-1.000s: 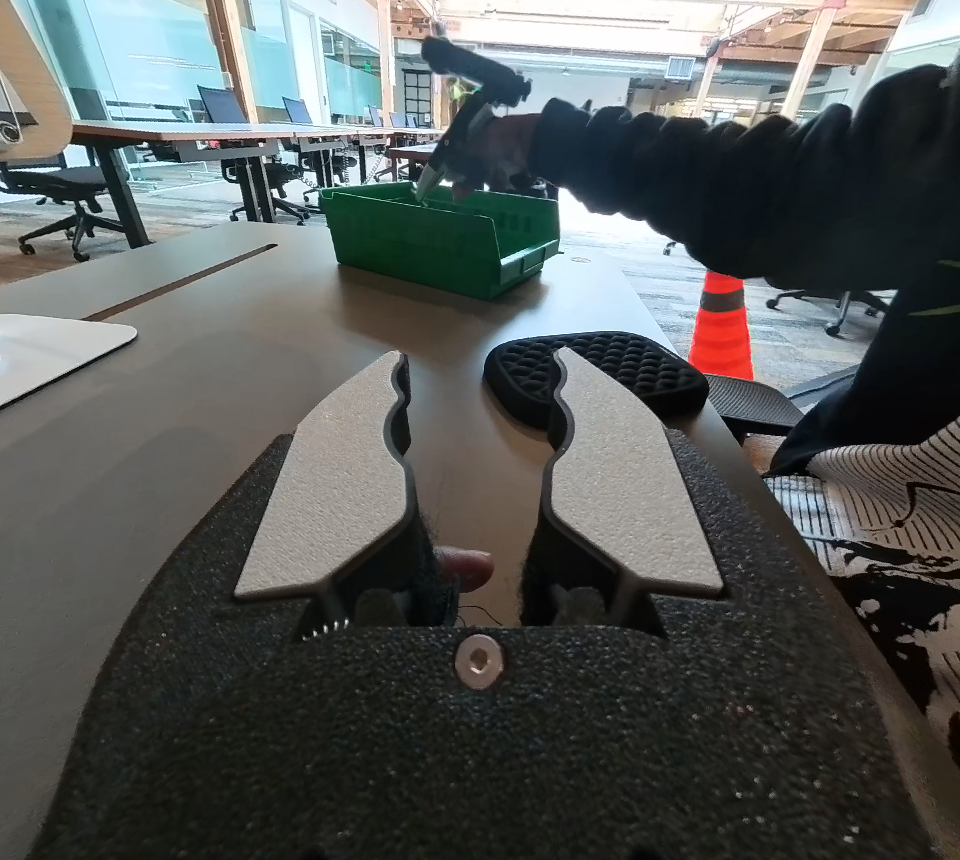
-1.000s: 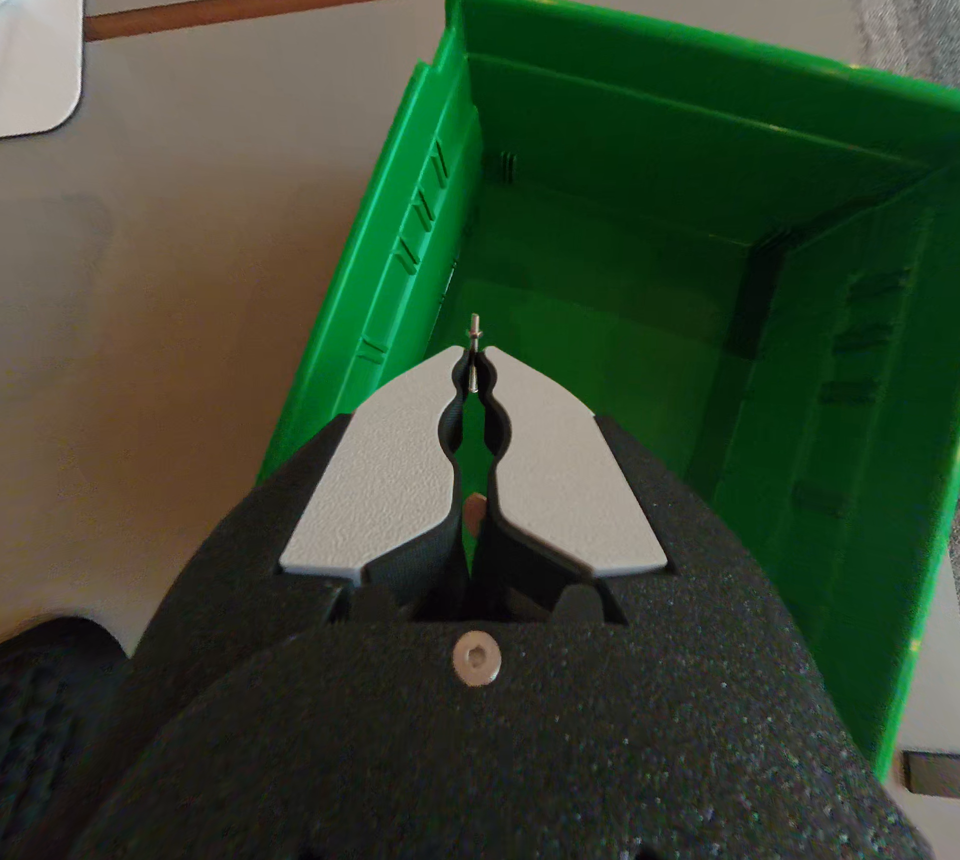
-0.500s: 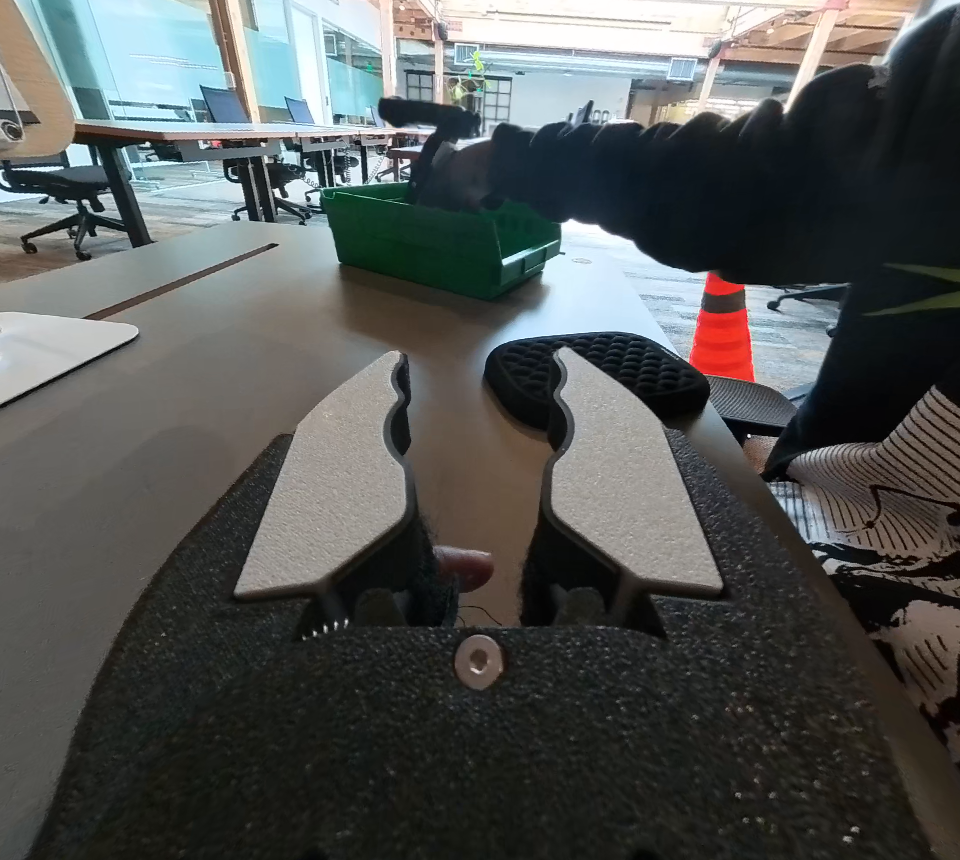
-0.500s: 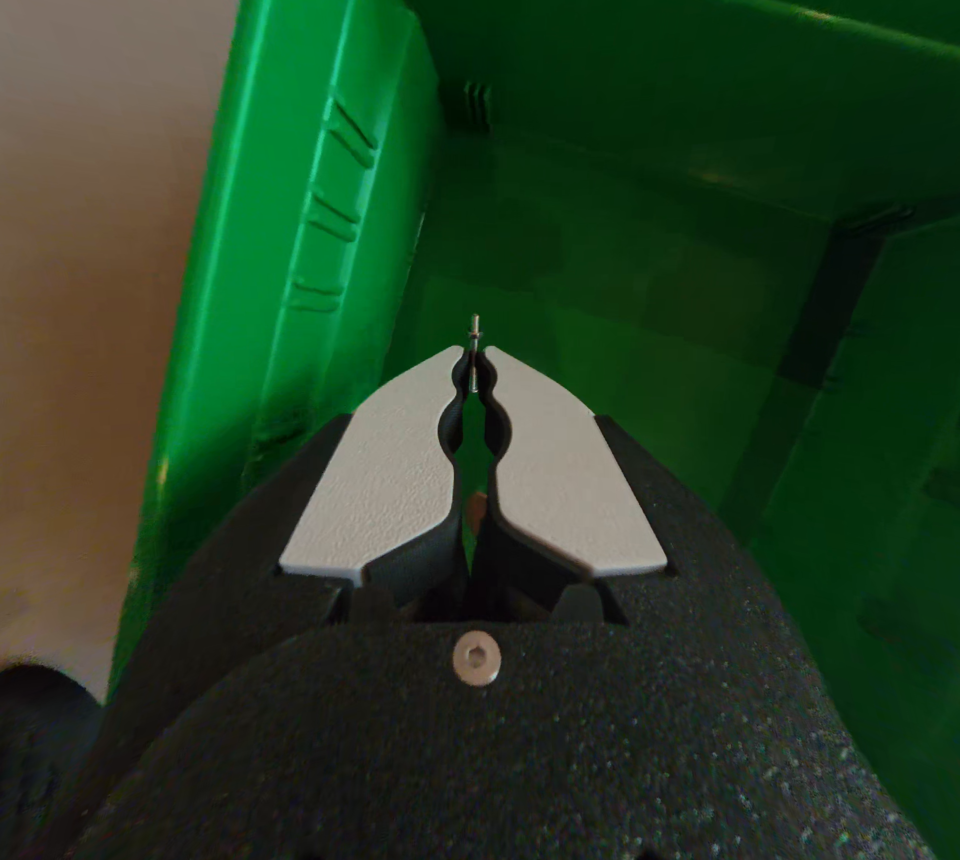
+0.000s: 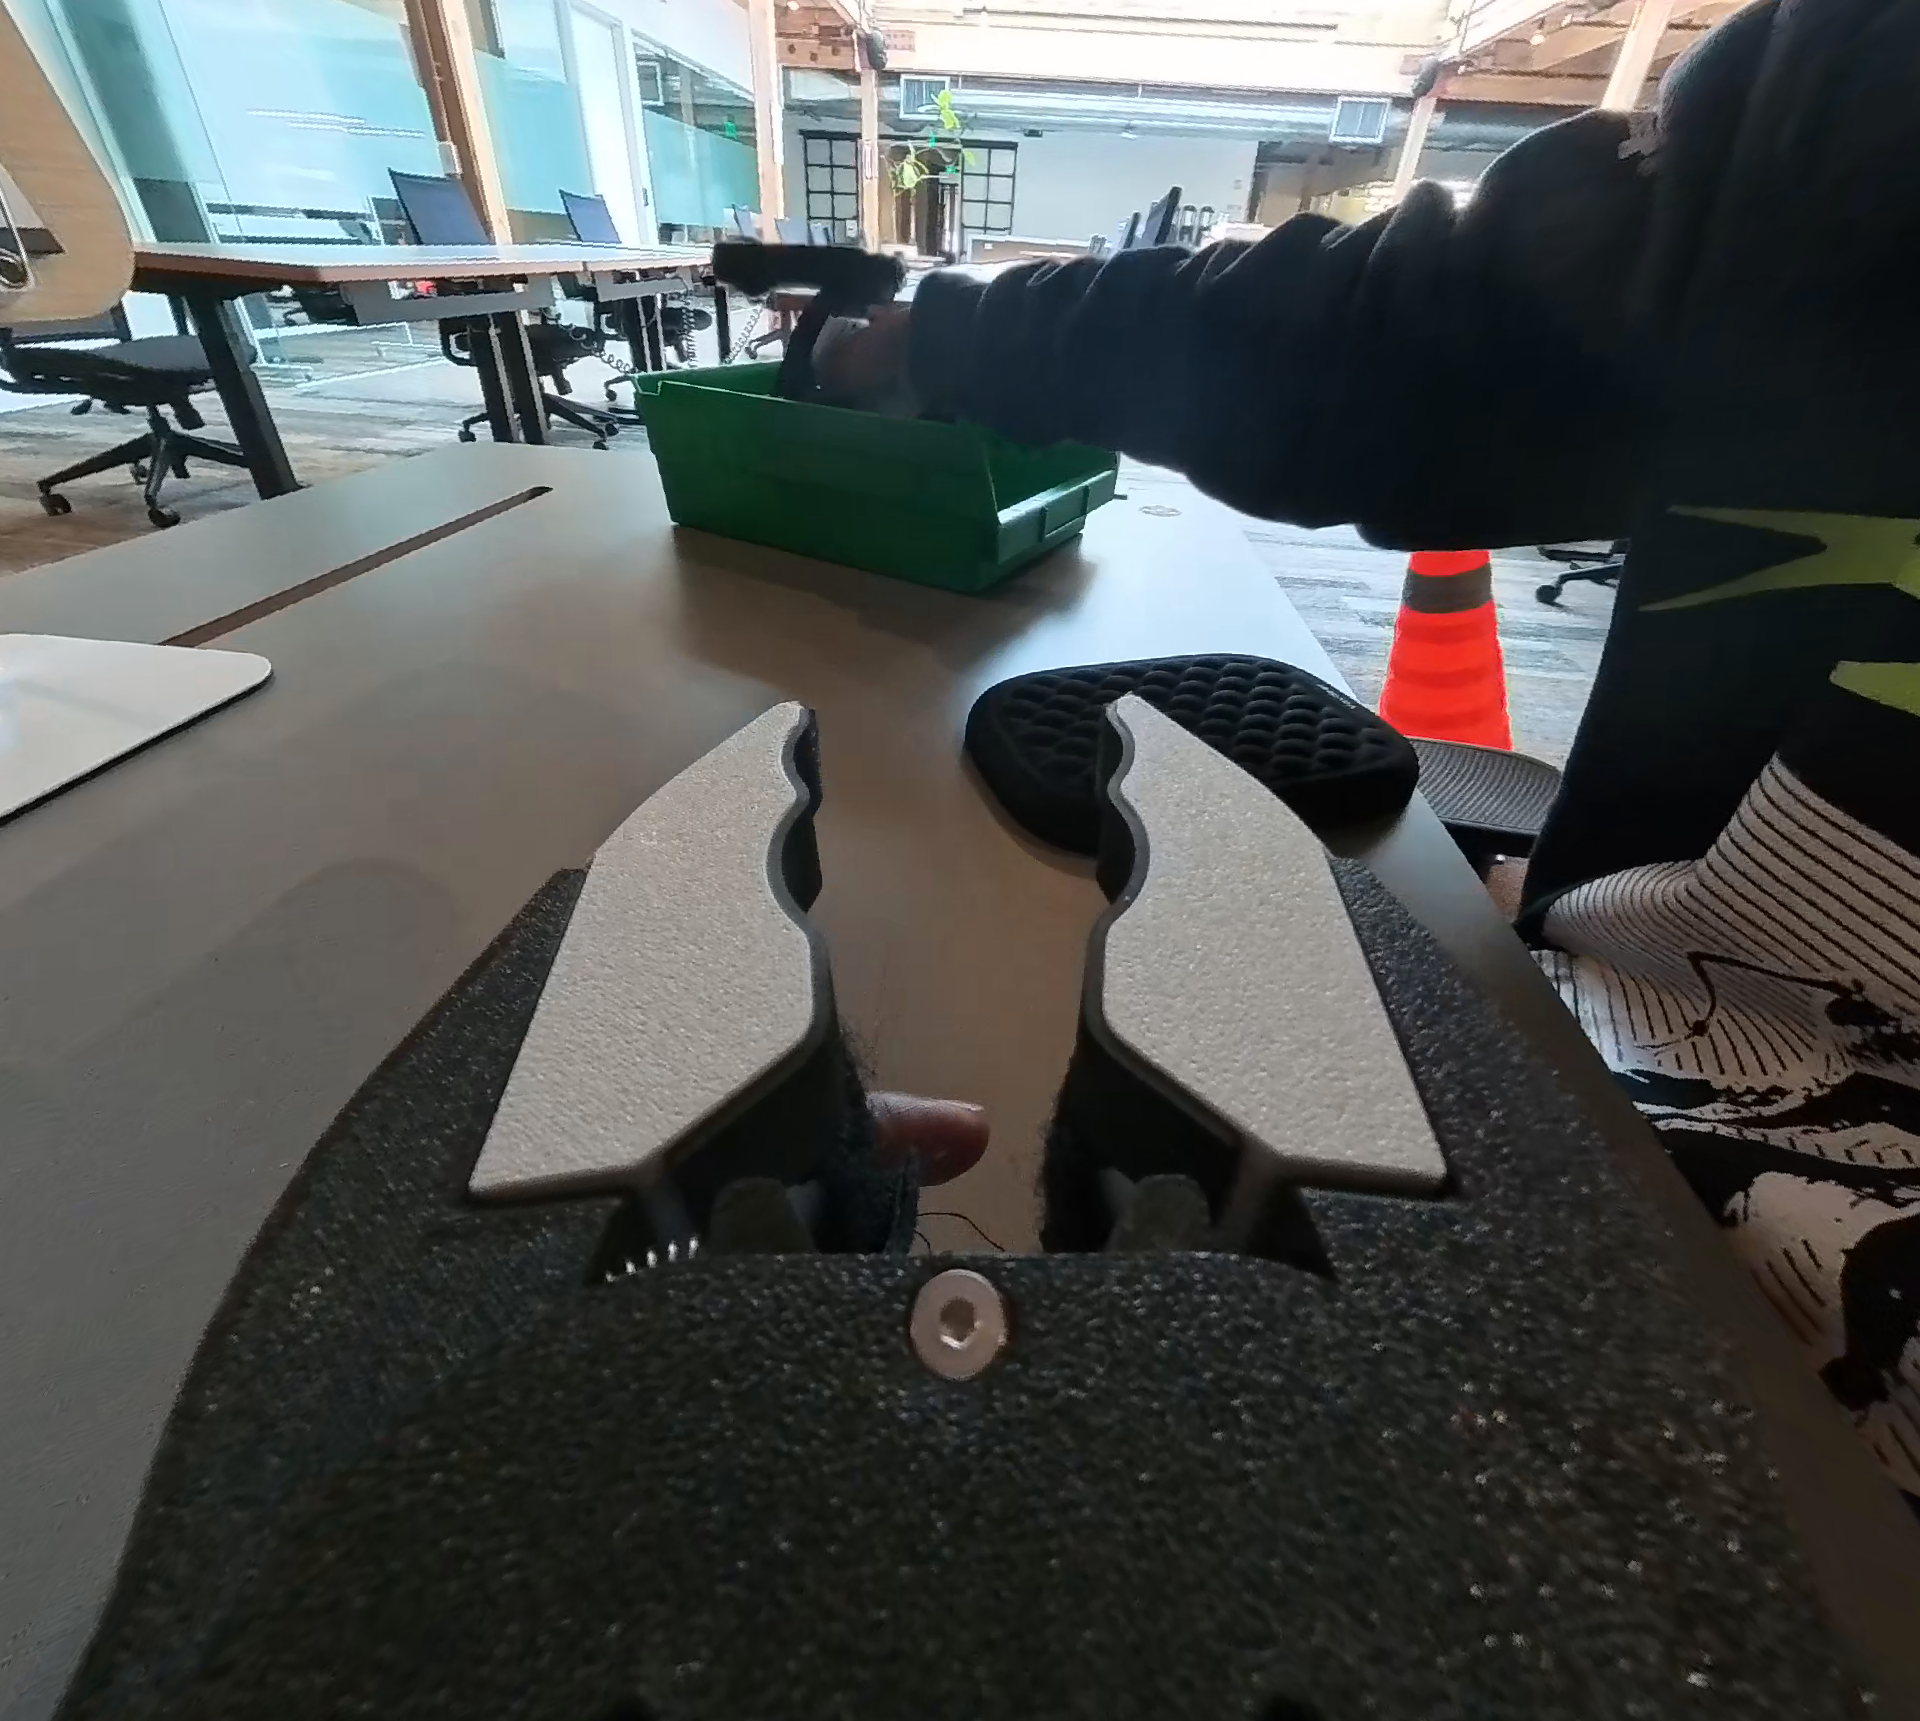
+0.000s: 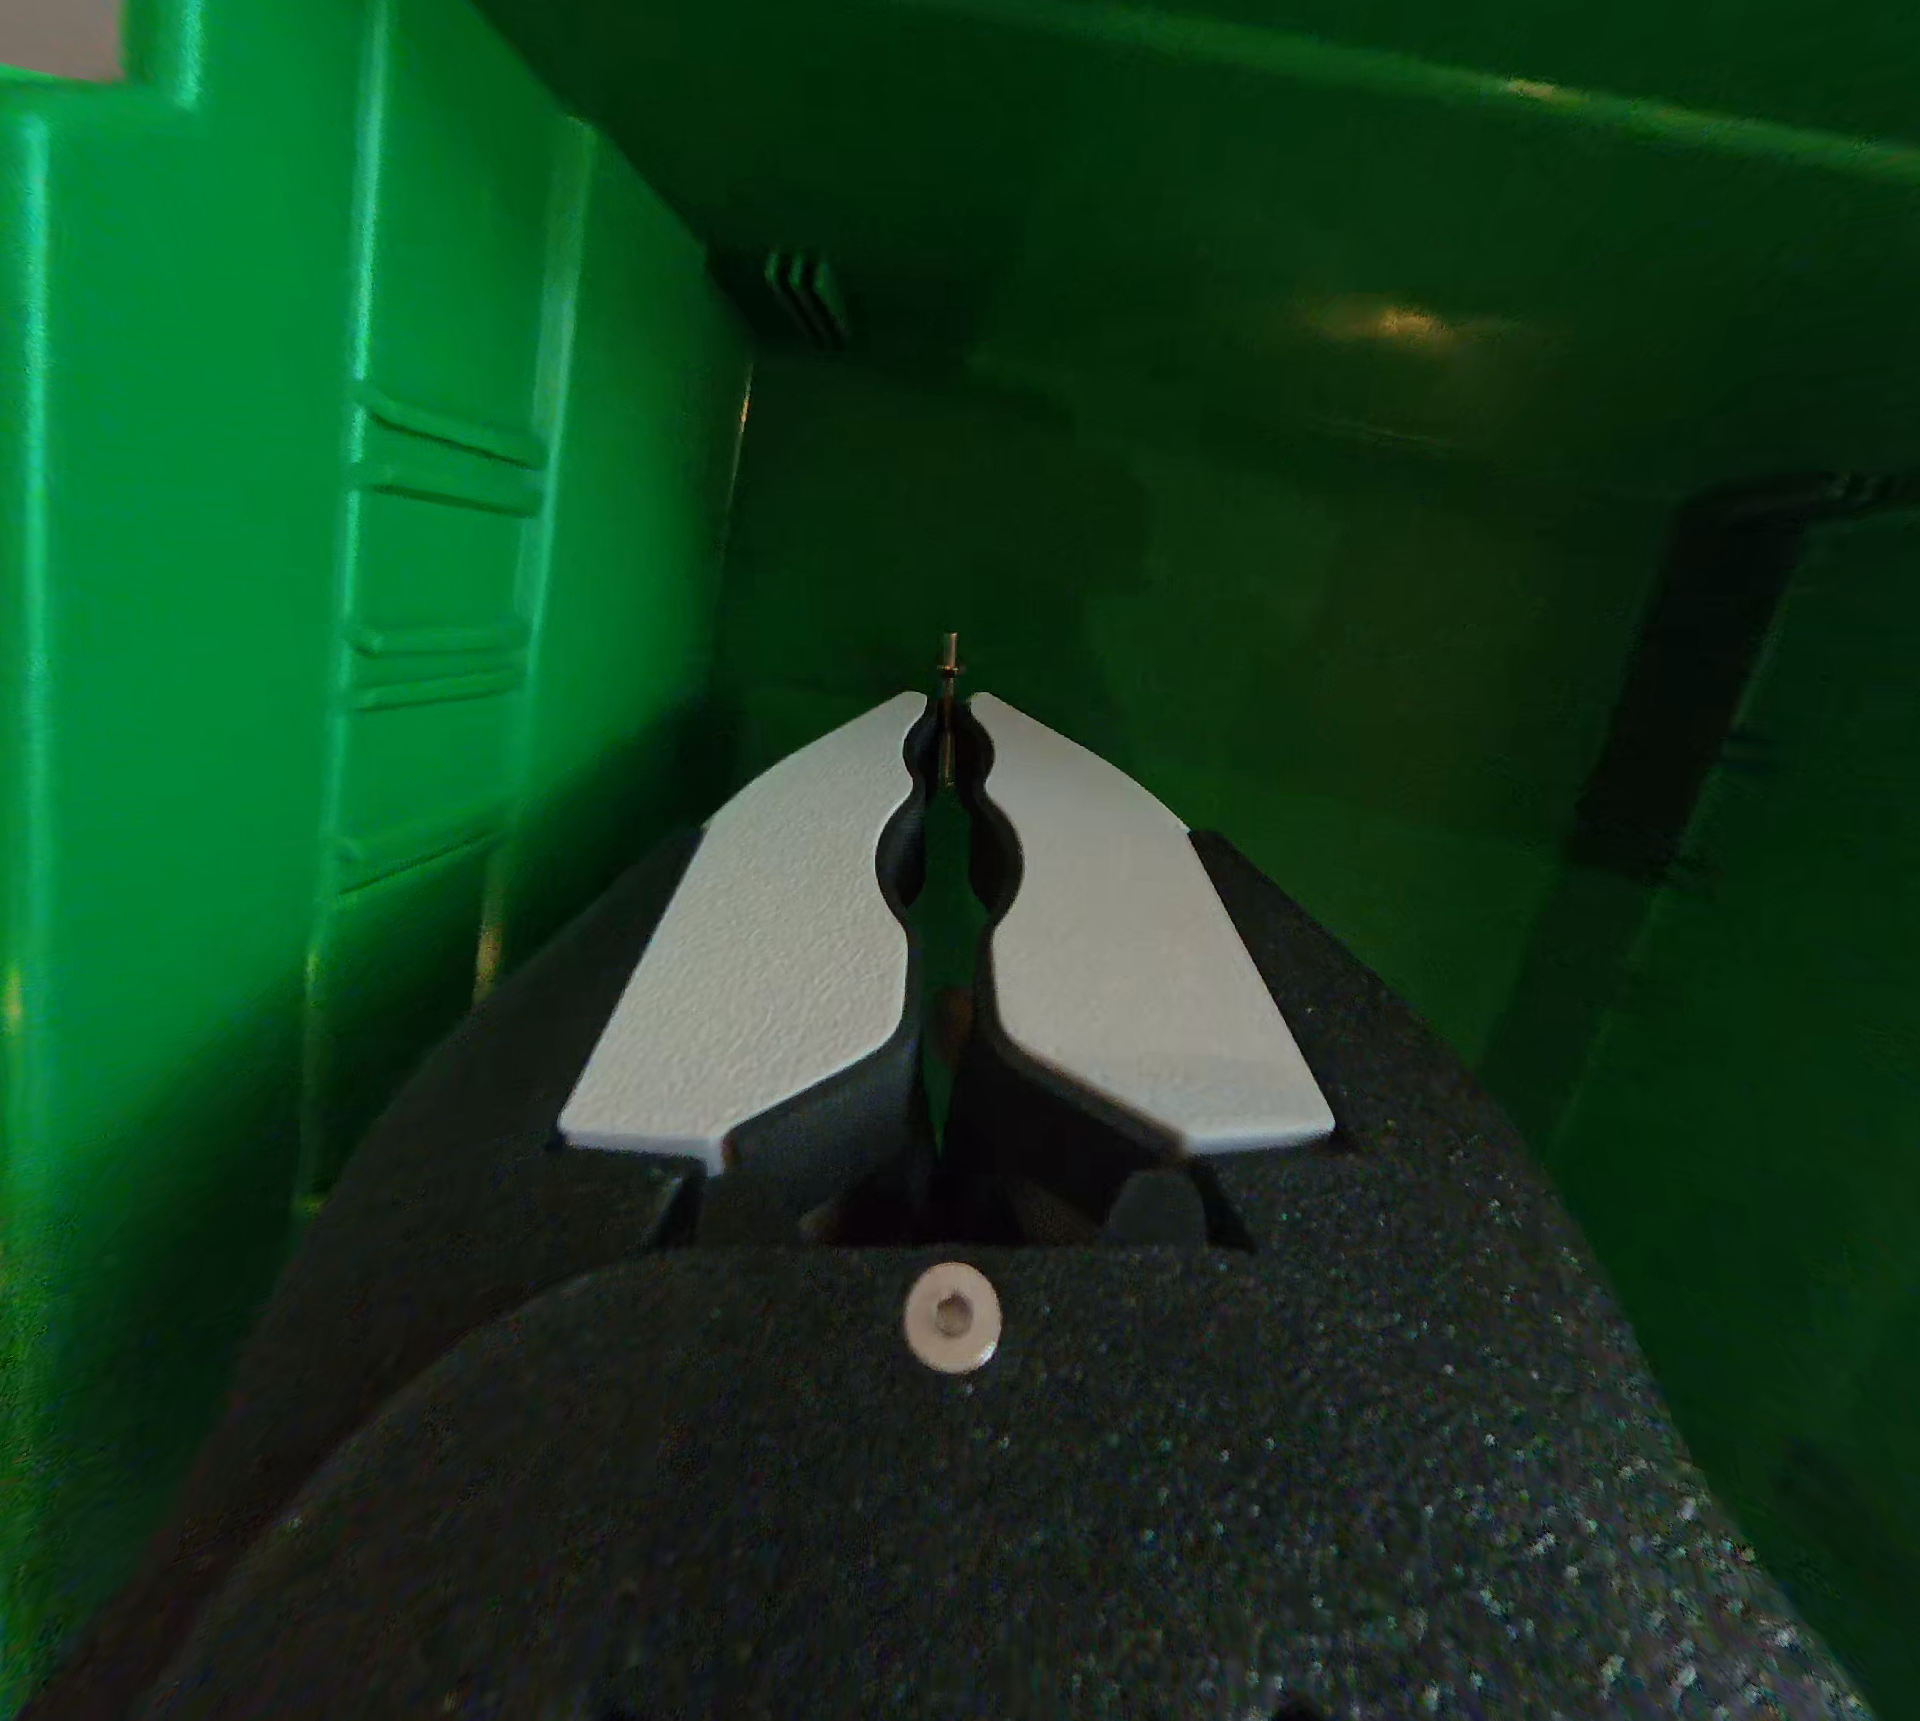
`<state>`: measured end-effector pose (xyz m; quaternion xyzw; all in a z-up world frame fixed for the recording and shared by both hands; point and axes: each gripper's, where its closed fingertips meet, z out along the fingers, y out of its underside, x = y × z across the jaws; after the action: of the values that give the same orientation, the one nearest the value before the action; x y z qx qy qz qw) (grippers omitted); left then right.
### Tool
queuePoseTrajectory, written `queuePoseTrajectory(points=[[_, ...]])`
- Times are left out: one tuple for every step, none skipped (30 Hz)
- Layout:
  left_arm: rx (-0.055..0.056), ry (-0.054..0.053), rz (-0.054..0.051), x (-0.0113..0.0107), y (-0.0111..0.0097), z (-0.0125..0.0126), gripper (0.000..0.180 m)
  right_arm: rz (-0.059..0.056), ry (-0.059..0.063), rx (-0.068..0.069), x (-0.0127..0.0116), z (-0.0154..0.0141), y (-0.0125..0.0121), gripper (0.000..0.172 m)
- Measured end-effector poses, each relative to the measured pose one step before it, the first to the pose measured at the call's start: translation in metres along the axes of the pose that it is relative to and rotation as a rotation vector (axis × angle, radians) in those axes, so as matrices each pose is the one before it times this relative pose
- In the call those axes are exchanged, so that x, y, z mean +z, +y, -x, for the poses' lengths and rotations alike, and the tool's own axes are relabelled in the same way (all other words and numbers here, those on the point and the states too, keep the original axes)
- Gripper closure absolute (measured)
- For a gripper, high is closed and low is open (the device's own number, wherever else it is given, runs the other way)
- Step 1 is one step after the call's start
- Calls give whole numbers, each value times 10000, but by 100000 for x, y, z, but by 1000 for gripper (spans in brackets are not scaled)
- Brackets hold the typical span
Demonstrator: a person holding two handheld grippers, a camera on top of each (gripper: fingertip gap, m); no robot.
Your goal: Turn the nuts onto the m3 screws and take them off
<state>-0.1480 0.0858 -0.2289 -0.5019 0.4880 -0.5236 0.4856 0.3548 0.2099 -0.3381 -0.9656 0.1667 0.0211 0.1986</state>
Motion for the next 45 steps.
queuePoseTrajectory(points=[[0, 0, 2, 8, 3, 0, 130, -5, 21, 37, 174, -73, 33, 170], [-20, 1, 2, -3, 11, 15, 130, -15, -19, 38, 147, -24, 25, 170], [-33, 3, -5, -8, 0, 23, 130, 0, -41, 53, 114, -14, 36, 170], [-33, -2, -13, -2, -20, 38, 130, 21, 8, 26, 80, -77, 62, 170], [-23, 2, -11, -13, -7, 21, 129, 3, 69, -12, 41, -145, 17, 169], [-9, 7, -2, 1, -4, 5, 129, -56, 92, 5, 2, -178, -54, 167], [3, 10, 9, 14, 13, -20, 129, -96, 1, 31, -35, -44, -104, 166], [15, 16, 16, 9, 13, -31, 129, -78, -94, 43, -34, 91, -62, 165], [21, 17, 17, 19, 25, -37, 128, -57, -54, 37, -55, 41, -23, 164], [19, 15, 10, 14, 15, -36, 128, -52, 4, 20, -90, -35, -18, 161], [17, 7, 0, 1, 2, -27, 128, -81, -39, 8, -156, 38, -77, 158], [18, -7, -8, -3, -20, 1, 128, -121, -85, 12, -251, 143, -141, 156], [18, -12, -12, -10, -14, -2, 128, -161, -52, 6, -354, 124, -220, 153], [14, -9, -4, -7, -4, 1, 128, -196, -12, -40, -475, 149, -286, 151], [5, -4, 10, 14, 4, -1, 128, -225, 12, -101, -587, 204, -352, 149], [2, 0, 17, 18, 23, -8, 128, -280, 41, -134, -699, 228, -440, 146], [7, 1, 17, 19, 13, -6, 128, -343, 50, -132, -808, 283, -535, 143], [13, -5, 9, 4, 12, -4, 128, -404, 32, -103, -897, 354, -631, 138], [18, -11, -3, -7, -12, -4, 128, -437, -25, -89, -969, 514, -678, 132], [18, -12, -11, -12, -13, -2, 128, -489, -53, -85, -1041, 641, -745, 128], [14, -12, -16, -18, -21, 5, 128, -506, -34, -107, -1072, 714, -761, 126], [7, -10, -15, -9, -29, -3, 128, -478, -27, -140, -1139, 811, -680, 124], [3, -5, -10, -13, -23, 8, 128, -525, -52, -160, -1201, 960, -714, 124], [3, -9, -4, -6, -16, 3, 128, -570, -149, -168, -1264, 1220, -731, 123], [6, -10, 1, -1, 2, 8, 128, -575, -226, -168, -1302, 1445, -719, 122], [10, -8, 4, -2, -4, -13, 128, -538, -233, -180, -1309, 1560, -650, 121], [10, -12, 6, 6, -1, 2, 128, -518, -272, -207, -1293, 1693, -601, 118], [3, -10, 7, -5, -1, 5, 127, -480, -274, -192, -1242, 1767, -525, 116], [-4, -8, 4, 7, -5, 18, 127, -494, -303, -199, -1157, 1844, -520, 114], [-9, -10, 0, 0, -11, 16, 127, -460, -314, -176, -1054, 1882, -442, 112], [-12, -15, -5, -7, -17, 31, 127, -465, -360, -163, -955, 1961, -421, 111], [-11, -15, -9, -14, -22, 21, 127, -580, -397, -105, -864, 2080, -420, 111], [-14, -20, -11, -12, -36, 35, 127, -612, -335, -11, -752, 2043, -320, 113], [-19, -30, -18, -37, -45, 44, 127, -546, -386, -57, -597, 2096, -119, 116], [-19, -38, -25, -42, -64, 53, 126, -455, -330, -50, -401, 1949, 123, 118], [-17, -37, -26, -51, -66, 44, 126, -281, -210, -66, -146, 1656, 384, 119], [-11, -29, -15, -49, -51, 39, 126, -102, -241, -118, 64, 1537, 644, 119], [6, -24, -3, -57, -45, 14, 126, -16, -337, -227, 236, 1516, 774, 117], [27, -37, 0, -59, -59, 15, 125, 15, -260, -231, 366, 1272, 842, 116], [47, -54, -11, -91, -94, 31, 125, -46, -236, -131, 436, 1118, 799, 116], [55, -70, -47, -135, -183, 47, 125, -145, -334, -6, 469, 1132, 675, 116], [45, -85, -105, -182, -313, 52, 125, -222, -287, 187, 470, 909, 582, 117], [8, -93, -168, -235, -443, 70, 125, -194, -318, 211, 459, 785, 603, 118], [-43, -106, -201, -284, -538, 106, 125, -159, -226, 125, 422, 473, 602, 119], [-74, -130, -200, -324, -590, 160, 125, -124, -8, 41, 375, 98, 635, 119]])
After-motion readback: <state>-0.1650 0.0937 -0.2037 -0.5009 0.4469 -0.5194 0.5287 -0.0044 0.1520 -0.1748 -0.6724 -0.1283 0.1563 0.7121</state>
